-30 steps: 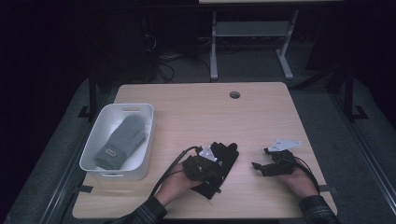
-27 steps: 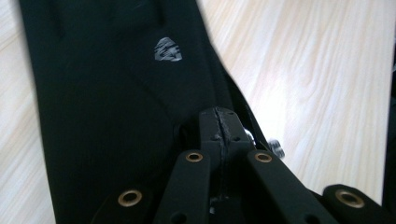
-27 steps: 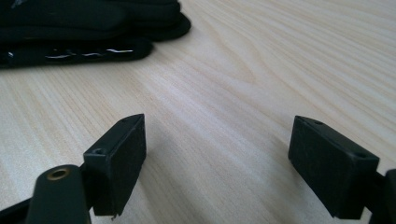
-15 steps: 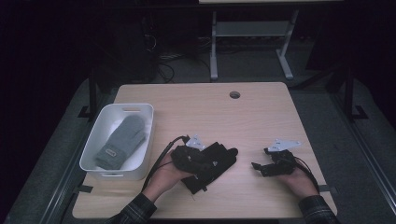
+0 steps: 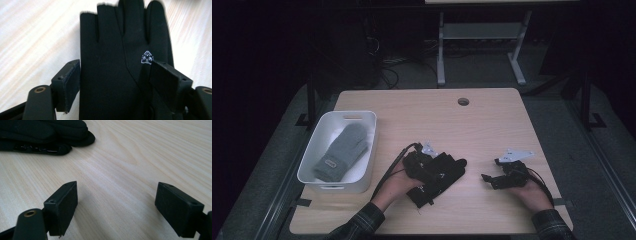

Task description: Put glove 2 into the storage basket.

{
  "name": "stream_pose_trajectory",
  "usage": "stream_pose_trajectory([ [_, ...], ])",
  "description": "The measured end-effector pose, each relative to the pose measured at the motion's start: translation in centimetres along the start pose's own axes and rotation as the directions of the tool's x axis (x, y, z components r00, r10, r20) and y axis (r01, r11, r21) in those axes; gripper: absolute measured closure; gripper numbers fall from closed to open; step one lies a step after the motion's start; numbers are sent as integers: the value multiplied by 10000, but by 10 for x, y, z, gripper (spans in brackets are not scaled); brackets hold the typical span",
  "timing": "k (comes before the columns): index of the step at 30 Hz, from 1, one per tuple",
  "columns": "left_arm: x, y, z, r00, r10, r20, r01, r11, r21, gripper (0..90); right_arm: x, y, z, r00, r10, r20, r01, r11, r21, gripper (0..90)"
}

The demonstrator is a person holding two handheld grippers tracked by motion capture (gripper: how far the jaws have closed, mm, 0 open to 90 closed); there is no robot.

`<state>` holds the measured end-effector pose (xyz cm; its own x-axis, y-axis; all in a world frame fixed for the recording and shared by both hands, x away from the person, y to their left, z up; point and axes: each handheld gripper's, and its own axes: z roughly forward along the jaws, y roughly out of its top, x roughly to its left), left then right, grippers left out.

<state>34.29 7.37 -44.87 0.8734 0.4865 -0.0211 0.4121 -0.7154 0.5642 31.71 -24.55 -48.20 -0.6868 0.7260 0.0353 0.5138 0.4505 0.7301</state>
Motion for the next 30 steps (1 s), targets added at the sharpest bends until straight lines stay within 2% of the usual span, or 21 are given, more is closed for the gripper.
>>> stream_pose_trajectory([
  [5, -2, -1, 4, 10000, 88, -1, -88, 9999, 68, 228, 0, 0, 0, 10000, 6, 9, -6, 10000, -3, 183],
  [11, 1, -5, 7, 9997, -106, 201, 107, 9999, -30, 255, 0, 0, 0, 10000, 11, 13, -11, 10000, -1, 183],
  [14, 2, -6, 9, 9996, -297, 17, 298, 9995, -68, 172, 0, 0, 0, 10000, 12, 14, -12, 10000, -8, 183],
  [16, 5, -7, 9, 9990, -408, 196, 411, 9991, -108, 171, 0, 0, 0, 10000, 13, 17, -13, 10000, -8, 183],
  [18, 5, -8, 8, 9991, -253, 355, 258, 9996, -134, 185, 0, 0, 0, 10000, 19, 25, -19, 10000, -2, 183],
  [20, 3, -7, 7, 9986, -43, 519, 51, 9999, -145, 287, 1, 0, 0, 10000, 24, 27, -24, 10000, -1, 183],
  [23, 1, -7, 5, 9967, 48, 811, -31, 9998, -201, 406, 1, 0, 0, 10000, 39, 23, -39, 10000, 12, 183],
  [24, 2, -6, 4, 9939, 82, 1095, -69, 9999, -124, 460, 1, 0, 0, 10000, 43, 24, -43, 10000, 13, 183],
  [25, 1, -6, 4, 9923, 2, 1243, 13, 9999, -118, 569, 1, 0, 0, 10000, 61, 29, -61, 10000, 8, 183],
  [27, 0, -4, 3, 9900, -179, 1401, 187, 9998, -43, 640, 1, 0, 0, 10000, 63, 30, -63, 10000, 12, 183],
  [30, -1, -1, -1, 9901, -150, 1397, 143, 9999, 65, 683, 1, 0, 0, 10000, 71, 24, -71, 10000, 23, 183],
])
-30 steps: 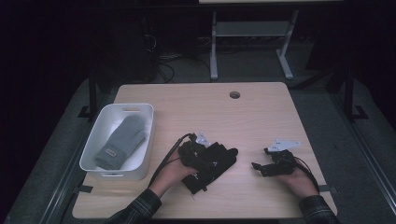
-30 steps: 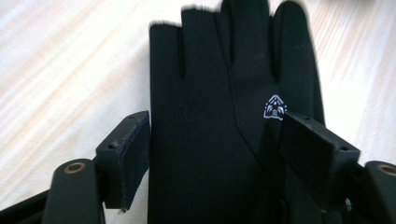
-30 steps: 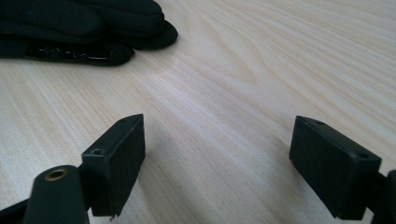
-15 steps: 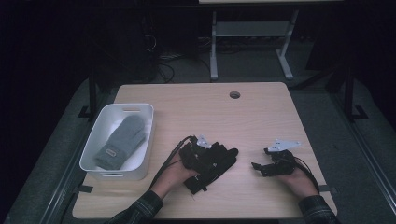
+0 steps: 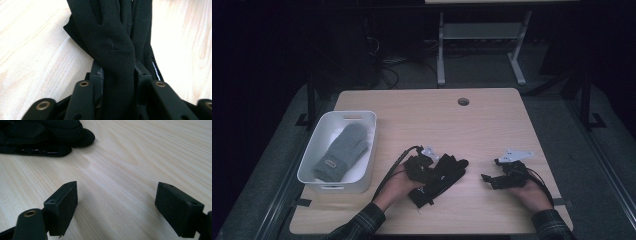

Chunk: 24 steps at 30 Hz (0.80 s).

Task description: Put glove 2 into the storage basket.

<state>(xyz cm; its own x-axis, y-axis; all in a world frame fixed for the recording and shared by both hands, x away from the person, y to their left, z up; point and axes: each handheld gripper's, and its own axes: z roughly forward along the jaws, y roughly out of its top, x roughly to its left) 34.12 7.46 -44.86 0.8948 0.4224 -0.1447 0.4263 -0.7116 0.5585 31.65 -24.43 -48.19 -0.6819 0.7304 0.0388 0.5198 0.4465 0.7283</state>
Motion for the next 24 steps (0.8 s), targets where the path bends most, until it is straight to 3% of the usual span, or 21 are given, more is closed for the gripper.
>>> stream_pose_trajectory([
  [2, 1, 1, -5, 9997, -138, 206, 140, 9998, -123, 686, 0, 0, 0, 10000, -2, -4, 2, 10000, 0, 183],
  [11, 4, 11, -49, 9992, -388, 86, 392, 9981, -476, 685, 0, 0, 0, 10000, -5, -4, 5, 10000, -6, 183],
  [17, 10, 19, -82, 9990, -341, -295, 322, 9977, -602, 686, 0, 0, 0, 10000, -2, -4, 2, 10000, -9, 182],
  [20, 15, 22, -101, 9968, -558, -568, 506, 9947, -897, 686, 0, 0, 0, 10000, -8, -10, 8, 10000, -9, 181],
  [24, 24, 21, -125, 9939, -611, -918, 528, 9944, -911, 686, 0, 0, 0, 10000, -16, -14, 16, 10000, -9, 180],
])
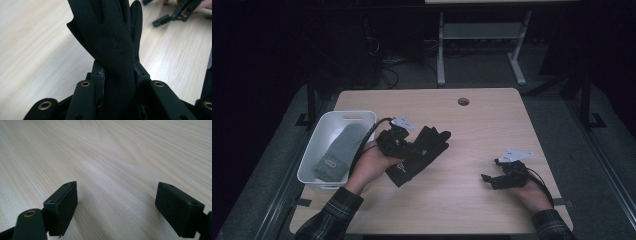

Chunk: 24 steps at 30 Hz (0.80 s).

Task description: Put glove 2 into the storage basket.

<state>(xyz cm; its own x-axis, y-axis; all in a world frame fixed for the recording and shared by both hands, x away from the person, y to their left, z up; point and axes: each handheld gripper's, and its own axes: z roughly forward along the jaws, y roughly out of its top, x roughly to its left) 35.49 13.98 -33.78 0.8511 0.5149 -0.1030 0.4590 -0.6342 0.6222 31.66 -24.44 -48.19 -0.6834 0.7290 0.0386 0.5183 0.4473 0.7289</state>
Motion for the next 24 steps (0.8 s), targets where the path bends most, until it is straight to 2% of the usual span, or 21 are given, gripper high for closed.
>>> stream_pose_trajectory([
  [3, 9, 0, -19, 9997, -114, -200, 112, 9999, -87, 685, 0, 0, 0, 10000, 2, 1, -2, 10000, 1, 180],
  [4, 12, -1, -27, 9993, -282, -253, 276, 9994, -215, 685, 0, 0, 0, 10000, 6, 1, -6, 10000, 0, 180],
  [9, 29, -8, -57, 9970, -515, -584, 500, 9984, -264, 685, 0, 0, 0, 10000, 5, 2, -5, 10000, 1, 180],
  [13, 46, -21, -80, 9897, -1032, -990, 1006, 9944, -310, 685, 0, 0, 0, 10000, 3, 1, -3, 10000, 2, 180],
  [19, 79, -51, -107, 9675, -1974, -1579, 1934, 9803, -405, 685, 0, 0, 0, 10000, 23, 12, -23, 10000, 8, 178],
  [24, 103, -82, -122, 9356, -2918, -1988, 2874, 9564, -514, 685, 0, 0, 0, 10000, -2, 45, 2, 10000, -18, 178],
])
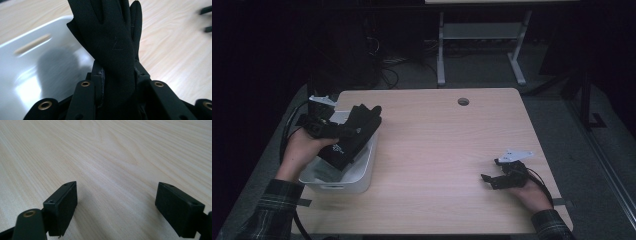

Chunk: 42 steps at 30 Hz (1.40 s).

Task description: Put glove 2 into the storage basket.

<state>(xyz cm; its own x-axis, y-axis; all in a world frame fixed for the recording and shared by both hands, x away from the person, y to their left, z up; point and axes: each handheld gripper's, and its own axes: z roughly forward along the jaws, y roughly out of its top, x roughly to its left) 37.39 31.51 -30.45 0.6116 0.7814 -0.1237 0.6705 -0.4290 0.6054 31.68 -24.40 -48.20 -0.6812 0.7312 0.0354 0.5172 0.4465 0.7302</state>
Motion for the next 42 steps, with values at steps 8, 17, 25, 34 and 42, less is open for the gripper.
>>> stream_pose_trajectory([
  [8, 34, -27, 7, 9951, -962, -222, 969, 9947, 340, 683, 0, 0, 0, 10000, 22, 18, -22, 10000, -8, 177],
  [17, 58, -47, 35, 9853, -1597, -605, 1637, 9842, 677, 568, 0, 0, 0, 10000, 26, 21, -26, 10000, -11, 177],
  [25, 57, -44, 31, 9801, -1448, -1357, 1488, 9887, 203, 202, 0, 0, 0, 10000, 26, 19, -26, 10000, -8, 176],
  [34, 31, -26, 17, 9887, -811, -1261, 711, 9941, -824, 161, 1, 0, 0, 10000, 27, 26, -27, 10000, 2, 173],
  [42, -23, -4, 28, 9994, 255, -242, -289, 9875, -1547, 161, 1, 0, 0, 10000, -1, 16, 1, 10000, 3, 168],
])
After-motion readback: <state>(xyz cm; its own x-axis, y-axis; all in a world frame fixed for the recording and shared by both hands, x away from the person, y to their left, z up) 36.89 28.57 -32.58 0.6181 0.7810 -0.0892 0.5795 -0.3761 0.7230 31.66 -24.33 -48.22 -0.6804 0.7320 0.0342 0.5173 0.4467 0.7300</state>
